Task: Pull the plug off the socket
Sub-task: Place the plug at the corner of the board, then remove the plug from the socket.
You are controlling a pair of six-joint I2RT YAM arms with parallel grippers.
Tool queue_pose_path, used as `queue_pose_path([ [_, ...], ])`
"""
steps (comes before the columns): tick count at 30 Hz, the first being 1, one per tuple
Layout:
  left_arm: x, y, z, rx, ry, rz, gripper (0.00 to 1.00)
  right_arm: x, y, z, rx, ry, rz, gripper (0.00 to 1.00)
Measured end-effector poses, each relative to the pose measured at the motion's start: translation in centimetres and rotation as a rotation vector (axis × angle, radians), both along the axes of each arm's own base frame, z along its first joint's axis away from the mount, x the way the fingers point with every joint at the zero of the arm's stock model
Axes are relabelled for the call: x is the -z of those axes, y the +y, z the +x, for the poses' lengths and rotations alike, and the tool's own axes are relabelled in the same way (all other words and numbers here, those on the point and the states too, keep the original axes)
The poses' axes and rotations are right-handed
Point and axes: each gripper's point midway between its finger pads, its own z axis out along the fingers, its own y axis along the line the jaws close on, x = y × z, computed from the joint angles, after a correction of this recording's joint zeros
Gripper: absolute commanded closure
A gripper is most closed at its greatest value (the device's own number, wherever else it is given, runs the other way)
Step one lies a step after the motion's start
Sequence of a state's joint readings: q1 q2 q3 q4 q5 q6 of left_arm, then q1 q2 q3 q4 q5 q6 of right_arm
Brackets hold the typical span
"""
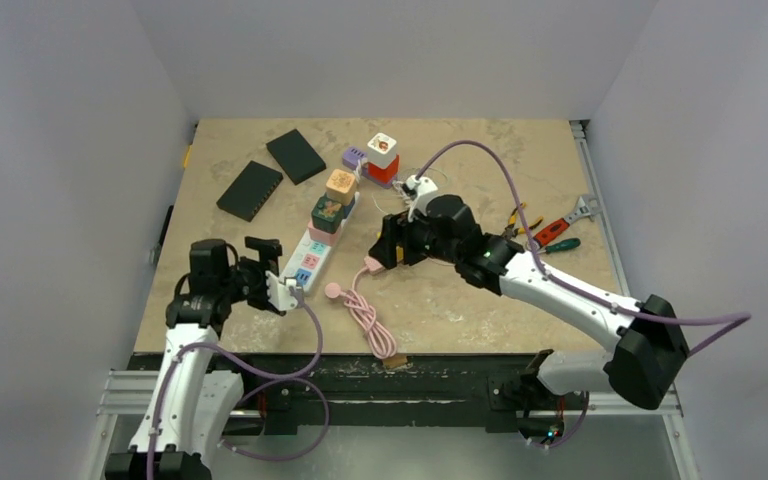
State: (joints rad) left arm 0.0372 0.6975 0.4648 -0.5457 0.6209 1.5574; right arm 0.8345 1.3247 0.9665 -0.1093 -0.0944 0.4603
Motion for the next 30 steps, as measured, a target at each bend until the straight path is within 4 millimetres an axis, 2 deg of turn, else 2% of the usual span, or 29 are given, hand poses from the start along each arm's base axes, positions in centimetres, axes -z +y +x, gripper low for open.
queue_pose_path([
  [3,-4.0,-0.6,-0.1,-0.040,0.020,-0.085,0.00,-1.5,-2.1,1.5,0.066,-0.021,0.026,0.31],
  [5,-6.4,-1.7,-0.5,-0.049,0.049,-0.152,0.00,-2.0,-3.8,2.6,0.120,-0.026,0.038,0.31],
  [8,-7.9,-4.6,-1.6,-0.009,0.110,-0.235,0.00,-1.5,-6.2,3.5,0.190,-0.011,0.037,0.31],
  [11,-8.1,-7.2,-2.4,0.013,0.220,-0.310,0.00,-0.3,-8.2,4.1,0.252,0.025,0.029,0.31],
  [13,-8.2,-8.5,-2.2,-0.004,0.302,-0.355,0.00,0.5,-9.3,4.2,0.286,0.051,0.018,0.31],
  [19,-9.4,-13.1,0.8,-0.064,0.470,-0.412,0.00,1.9,-11.4,4.4,0.359,0.101,0.016,0.30],
  [24,-8.8,-17.5,3.0,-0.128,0.588,-0.363,0.00,2.0,-12.7,4.3,0.405,0.114,0.024,0.30],
  [27,-7.5,-18.5,4.5,-0.207,0.637,-0.349,0.00,2.0,-13.4,4.6,0.433,0.116,0.019,0.30],
  [30,-6.1,-18.5,4.8,-0.286,0.678,-0.340,0.00,2.2,-13.9,4.8,0.451,0.122,0.015,0.30],
])
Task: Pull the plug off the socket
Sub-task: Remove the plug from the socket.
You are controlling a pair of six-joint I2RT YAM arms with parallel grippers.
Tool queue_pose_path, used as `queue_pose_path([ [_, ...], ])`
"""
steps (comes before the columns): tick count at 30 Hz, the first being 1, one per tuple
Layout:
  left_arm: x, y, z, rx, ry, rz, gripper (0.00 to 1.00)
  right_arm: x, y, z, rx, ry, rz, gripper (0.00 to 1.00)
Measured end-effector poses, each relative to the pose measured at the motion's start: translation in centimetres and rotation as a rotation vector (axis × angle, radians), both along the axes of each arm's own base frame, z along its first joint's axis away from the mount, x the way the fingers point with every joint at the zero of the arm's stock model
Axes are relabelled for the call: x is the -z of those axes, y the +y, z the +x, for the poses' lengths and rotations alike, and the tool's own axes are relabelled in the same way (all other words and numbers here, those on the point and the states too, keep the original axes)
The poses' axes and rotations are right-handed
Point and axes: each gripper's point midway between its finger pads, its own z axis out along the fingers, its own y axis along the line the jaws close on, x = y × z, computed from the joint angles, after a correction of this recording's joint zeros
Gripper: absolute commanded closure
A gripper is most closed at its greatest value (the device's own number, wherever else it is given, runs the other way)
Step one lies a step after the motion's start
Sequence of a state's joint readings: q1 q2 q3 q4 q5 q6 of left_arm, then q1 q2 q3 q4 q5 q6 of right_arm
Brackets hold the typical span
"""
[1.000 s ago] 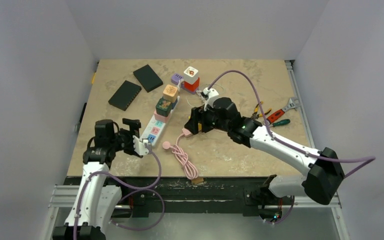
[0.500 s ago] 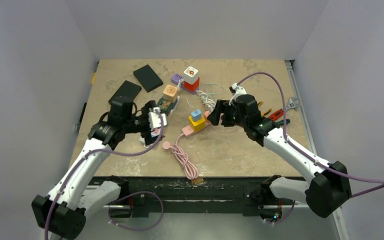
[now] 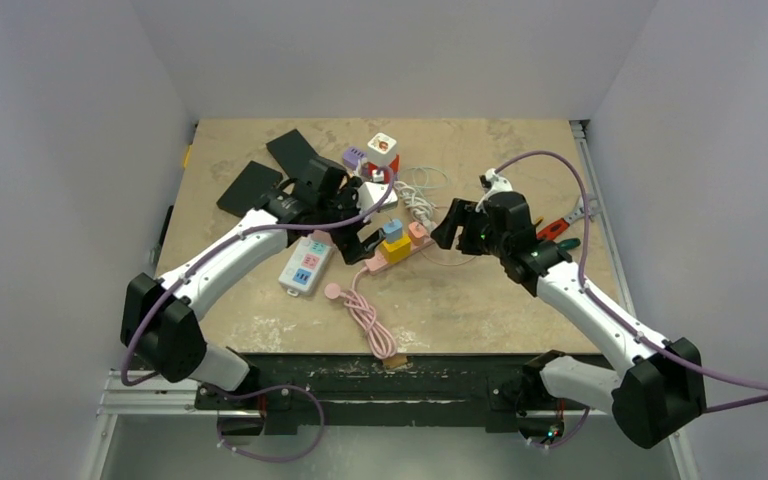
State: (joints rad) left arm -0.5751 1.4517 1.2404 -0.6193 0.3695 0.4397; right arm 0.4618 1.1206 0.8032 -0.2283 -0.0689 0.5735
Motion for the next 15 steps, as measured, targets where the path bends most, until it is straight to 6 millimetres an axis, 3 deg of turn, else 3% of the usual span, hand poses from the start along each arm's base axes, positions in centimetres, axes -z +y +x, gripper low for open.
queue_pose_path([
  [9,2.9,-3.8,1.0,-0.078,0.072,-0.036,0.00,0.0,-1.5,0.8,0.052,0.004,0.002,0.30],
  [15,5.6,-4.4,1.9,-0.156,0.115,-0.005,0.00,-0.1,-1.8,0.9,0.057,0.003,0.008,0.30],
])
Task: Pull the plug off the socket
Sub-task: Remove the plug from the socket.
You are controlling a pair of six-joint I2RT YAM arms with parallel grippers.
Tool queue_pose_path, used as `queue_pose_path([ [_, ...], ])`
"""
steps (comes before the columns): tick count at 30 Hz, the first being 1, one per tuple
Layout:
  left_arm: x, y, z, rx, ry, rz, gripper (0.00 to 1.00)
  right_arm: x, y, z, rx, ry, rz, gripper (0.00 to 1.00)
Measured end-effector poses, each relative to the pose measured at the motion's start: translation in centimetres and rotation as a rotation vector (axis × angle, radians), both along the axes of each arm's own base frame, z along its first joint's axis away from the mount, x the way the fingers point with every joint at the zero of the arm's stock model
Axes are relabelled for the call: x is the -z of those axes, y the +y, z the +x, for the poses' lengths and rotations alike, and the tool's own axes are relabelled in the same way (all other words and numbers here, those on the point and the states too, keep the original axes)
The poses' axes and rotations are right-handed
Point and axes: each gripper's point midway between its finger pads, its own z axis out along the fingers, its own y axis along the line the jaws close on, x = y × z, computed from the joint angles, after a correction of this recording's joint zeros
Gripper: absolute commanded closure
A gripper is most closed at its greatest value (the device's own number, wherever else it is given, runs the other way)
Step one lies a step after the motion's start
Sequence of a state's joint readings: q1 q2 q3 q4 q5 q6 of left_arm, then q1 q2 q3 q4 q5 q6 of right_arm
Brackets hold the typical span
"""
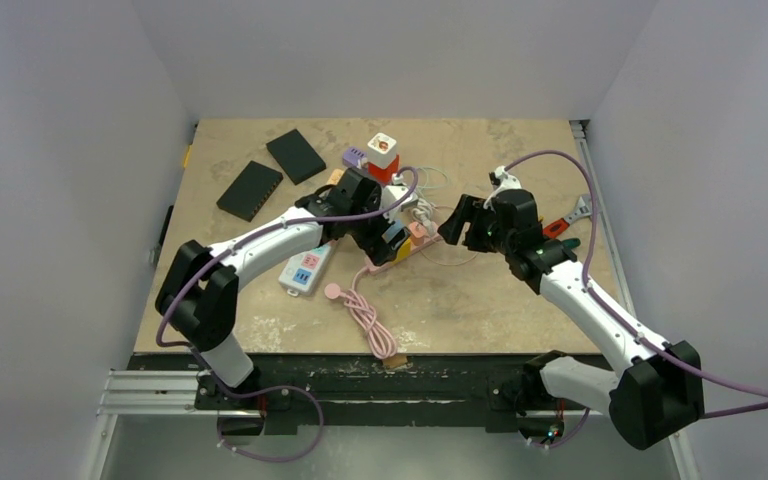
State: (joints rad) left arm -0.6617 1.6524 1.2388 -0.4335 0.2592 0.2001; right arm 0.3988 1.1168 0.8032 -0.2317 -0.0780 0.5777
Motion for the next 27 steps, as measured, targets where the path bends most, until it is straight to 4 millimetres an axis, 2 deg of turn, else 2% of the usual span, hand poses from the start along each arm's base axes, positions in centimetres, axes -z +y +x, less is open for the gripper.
queue_pose_path([
  [3,0.9,0.1,0.4,-0.036,0.016,0.016,0.00,-0.1,0.1,0.0,-0.005,0.001,0.007,0.30],
  [12,1.0,-1.2,1.6,-0.073,-0.017,-0.061,0.00,-0.3,0.4,0.0,-0.015,-0.005,0.021,0.30],
  [21,4.9,-1.8,1.4,-0.054,0.016,-0.068,0.00,-0.4,0.5,0.1,-0.011,-0.002,0.034,0.30],
  [24,5.2,-2.3,2.0,-0.052,-0.002,-0.080,0.01,-0.2,0.6,0.1,-0.009,0.002,0.049,0.30],
  [25,5.2,-2.4,2.1,-0.051,-0.004,-0.082,0.06,-0.1,0.7,0.1,-0.010,0.005,0.054,0.30],
  [27,5.2,-2.7,2.5,-0.047,-0.010,-0.090,0.22,0.5,0.7,-0.2,-0.007,0.018,0.059,0.31],
])
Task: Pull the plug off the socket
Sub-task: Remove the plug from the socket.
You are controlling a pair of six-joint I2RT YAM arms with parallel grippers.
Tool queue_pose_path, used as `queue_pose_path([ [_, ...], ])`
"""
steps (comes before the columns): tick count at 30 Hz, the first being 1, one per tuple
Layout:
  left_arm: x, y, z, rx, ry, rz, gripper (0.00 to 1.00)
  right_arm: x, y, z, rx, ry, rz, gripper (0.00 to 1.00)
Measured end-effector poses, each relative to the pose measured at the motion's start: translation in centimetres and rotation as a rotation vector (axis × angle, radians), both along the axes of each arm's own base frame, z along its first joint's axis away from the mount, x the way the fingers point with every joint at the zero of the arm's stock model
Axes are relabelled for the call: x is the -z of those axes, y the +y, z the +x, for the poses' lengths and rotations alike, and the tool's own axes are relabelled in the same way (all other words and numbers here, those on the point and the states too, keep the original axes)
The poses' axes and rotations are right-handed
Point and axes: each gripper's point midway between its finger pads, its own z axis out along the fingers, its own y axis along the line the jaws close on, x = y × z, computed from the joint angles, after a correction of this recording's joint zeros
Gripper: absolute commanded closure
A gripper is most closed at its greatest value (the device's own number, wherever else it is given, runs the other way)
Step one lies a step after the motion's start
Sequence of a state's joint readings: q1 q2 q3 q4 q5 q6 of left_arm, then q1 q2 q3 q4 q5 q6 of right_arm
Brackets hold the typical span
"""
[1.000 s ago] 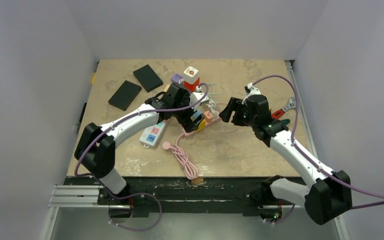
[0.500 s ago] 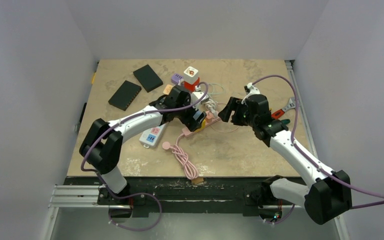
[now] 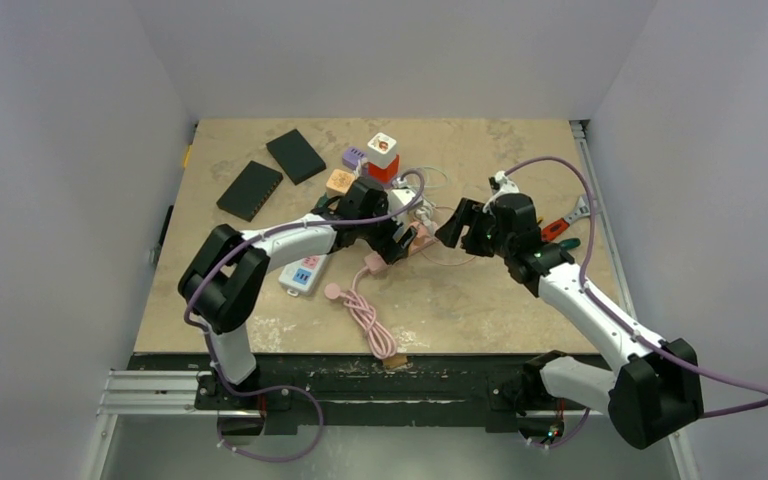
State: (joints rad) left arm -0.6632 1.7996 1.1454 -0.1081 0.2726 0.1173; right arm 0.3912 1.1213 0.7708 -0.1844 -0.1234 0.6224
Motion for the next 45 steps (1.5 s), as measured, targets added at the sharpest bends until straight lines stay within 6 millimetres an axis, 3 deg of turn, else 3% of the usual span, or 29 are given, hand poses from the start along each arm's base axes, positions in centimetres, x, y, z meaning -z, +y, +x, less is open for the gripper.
queue_pose_path([
  [5,-0.2,-0.9,0.4,0.030,-0.004,-0.040,0.70,1.7,-0.2,-0.9,0.011,0.043,0.009,0.31],
  [7,-0.3,-1.0,0.4,0.036,-0.008,-0.041,0.95,2.0,-0.2,-1.3,0.013,0.048,0.021,0.31],
  [8,-0.3,-1.0,0.4,0.038,-0.004,-0.043,1.00,2.2,-0.2,-1.5,0.013,0.049,0.030,0.31],
  [15,-1.0,-0.8,0.0,0.020,0.059,-0.042,1.00,4.8,-0.1,-3.3,0.037,0.069,0.125,0.30],
  [19,-2.5,-0.4,-0.6,-0.032,0.139,-0.072,1.00,6.7,0.1,-3.8,0.076,0.105,0.185,0.31],
  [26,-5.5,-0.4,-1.0,-0.114,0.270,-0.172,1.00,5.3,2.0,-1.9,0.099,0.051,0.303,0.32],
  [36,-5.7,-0.6,-1.4,-0.156,0.332,-0.207,1.00,8.8,6.2,-1.2,0.087,0.142,0.377,0.37],
  [45,-5.9,-0.7,-1.2,-0.168,0.339,-0.221,1.00,8.2,6.8,-0.4,0.101,0.127,0.433,0.39],
])
